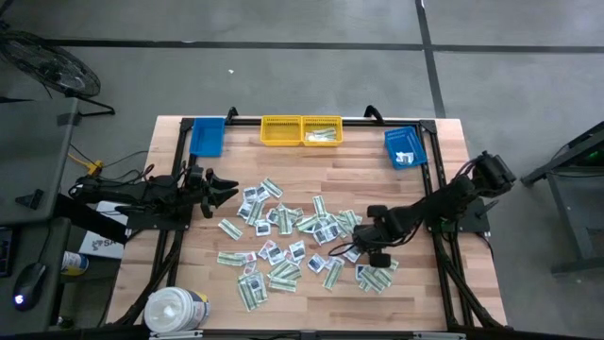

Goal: Pick & Place First Aid Supplies
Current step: Put the blue alcohol pad into the left blue bin

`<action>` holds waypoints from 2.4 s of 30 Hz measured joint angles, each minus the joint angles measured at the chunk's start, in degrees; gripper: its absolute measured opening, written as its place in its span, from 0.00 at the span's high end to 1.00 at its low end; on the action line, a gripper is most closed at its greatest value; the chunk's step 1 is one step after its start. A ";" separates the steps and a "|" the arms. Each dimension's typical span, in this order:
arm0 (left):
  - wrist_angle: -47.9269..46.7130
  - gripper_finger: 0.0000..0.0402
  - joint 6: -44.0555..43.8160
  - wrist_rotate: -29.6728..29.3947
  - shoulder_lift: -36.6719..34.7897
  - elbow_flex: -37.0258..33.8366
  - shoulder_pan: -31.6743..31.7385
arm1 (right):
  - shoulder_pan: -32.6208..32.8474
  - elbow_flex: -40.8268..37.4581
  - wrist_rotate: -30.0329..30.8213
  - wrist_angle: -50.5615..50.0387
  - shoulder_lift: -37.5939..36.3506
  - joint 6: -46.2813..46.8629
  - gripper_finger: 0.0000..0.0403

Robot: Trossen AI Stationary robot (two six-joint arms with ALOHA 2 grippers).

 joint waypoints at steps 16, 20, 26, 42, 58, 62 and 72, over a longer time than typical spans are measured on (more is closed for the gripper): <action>-0.01 0.60 0.00 -0.01 -0.01 0.01 0.00 | 2.04 0.12 23.40 -0.98 -9.75 0.79 1.00; -0.02 0.60 0.00 -0.01 -0.01 0.01 0.01 | 1.37 0.12 26.66 0.06 -9.75 -0.19 1.00; 0.00 0.60 0.00 -0.05 0.00 0.01 -0.01 | 1.20 0.14 31.14 2.97 -9.75 -0.29 1.00; 2.09 0.60 8.22 -2.93 0.01 0.01 0.03 | 0.34 0.21 51.04 30.63 -9.77 -15.41 1.00; 20.41 0.60 30.73 -1.51 16.58 3.91 0.04 | -12.73 0.25 38.24 84.97 2.63 -37.13 1.00; 26.72 0.60 35.48 -4.69 25.51 6.66 0.04 | -14.75 0.29 36.52 96.06 6.06 -38.67 1.00; 38.38 0.60 44.87 -9.57 50.50 16.86 0.06 | -16.89 4.55 33.19 104.70 11.91 -39.21 1.00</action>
